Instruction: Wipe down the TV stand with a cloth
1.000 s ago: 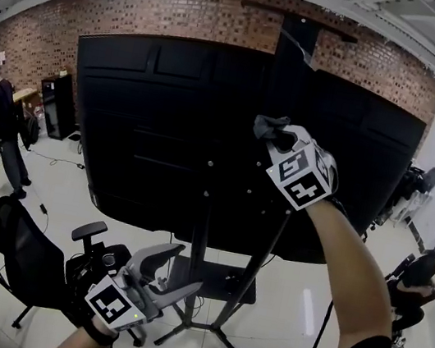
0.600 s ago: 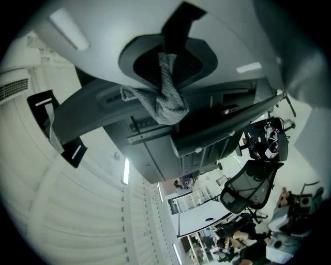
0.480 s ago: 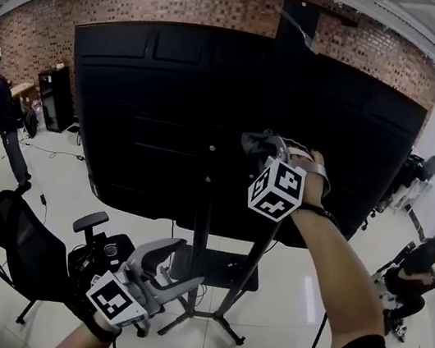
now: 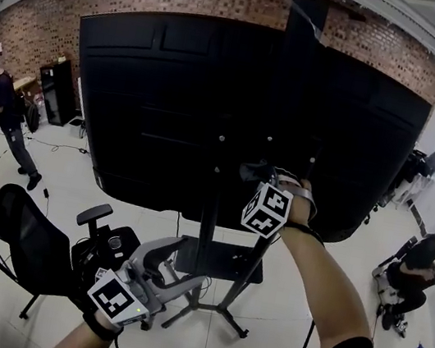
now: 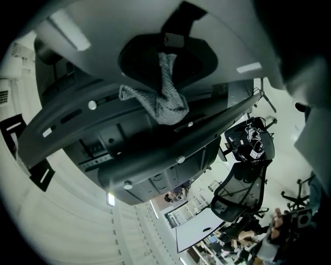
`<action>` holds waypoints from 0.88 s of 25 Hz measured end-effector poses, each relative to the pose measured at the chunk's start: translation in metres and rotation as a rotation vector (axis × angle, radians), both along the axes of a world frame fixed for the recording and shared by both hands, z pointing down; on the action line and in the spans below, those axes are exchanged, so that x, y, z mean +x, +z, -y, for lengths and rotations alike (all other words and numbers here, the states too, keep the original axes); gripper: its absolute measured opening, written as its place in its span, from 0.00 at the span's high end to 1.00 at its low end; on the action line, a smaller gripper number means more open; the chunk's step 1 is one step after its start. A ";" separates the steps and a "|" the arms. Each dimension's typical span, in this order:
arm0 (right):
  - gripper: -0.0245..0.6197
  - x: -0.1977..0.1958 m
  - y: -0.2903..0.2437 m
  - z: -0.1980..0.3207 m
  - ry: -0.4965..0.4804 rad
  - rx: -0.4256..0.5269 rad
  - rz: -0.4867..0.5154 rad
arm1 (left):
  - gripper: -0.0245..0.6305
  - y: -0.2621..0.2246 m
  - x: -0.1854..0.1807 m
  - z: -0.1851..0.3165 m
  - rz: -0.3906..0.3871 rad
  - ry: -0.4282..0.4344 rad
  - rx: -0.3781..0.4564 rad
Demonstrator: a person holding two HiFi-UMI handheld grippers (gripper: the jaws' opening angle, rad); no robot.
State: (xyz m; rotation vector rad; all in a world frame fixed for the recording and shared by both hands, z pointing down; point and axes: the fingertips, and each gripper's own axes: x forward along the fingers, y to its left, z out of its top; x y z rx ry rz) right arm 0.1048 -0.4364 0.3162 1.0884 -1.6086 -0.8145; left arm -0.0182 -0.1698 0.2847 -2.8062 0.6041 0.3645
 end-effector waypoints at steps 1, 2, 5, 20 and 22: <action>0.91 0.000 0.010 0.000 0.003 -0.012 0.001 | 0.49 0.001 -0.001 -0.001 0.002 0.000 -0.003; 0.91 0.000 0.019 0.000 0.006 -0.025 0.003 | 0.49 0.004 -0.003 -0.001 0.009 -0.004 -0.009; 0.91 0.000 0.045 0.002 0.014 -0.052 0.015 | 0.49 0.014 -0.009 0.002 0.038 -0.023 -0.021; 0.91 -0.007 0.103 -0.009 0.002 -0.150 0.121 | 0.49 0.036 -0.042 -0.004 0.053 -0.090 -0.069; 0.91 -0.016 0.079 -0.021 -0.037 -0.111 0.174 | 0.49 0.037 -0.048 -0.004 0.052 -0.100 -0.076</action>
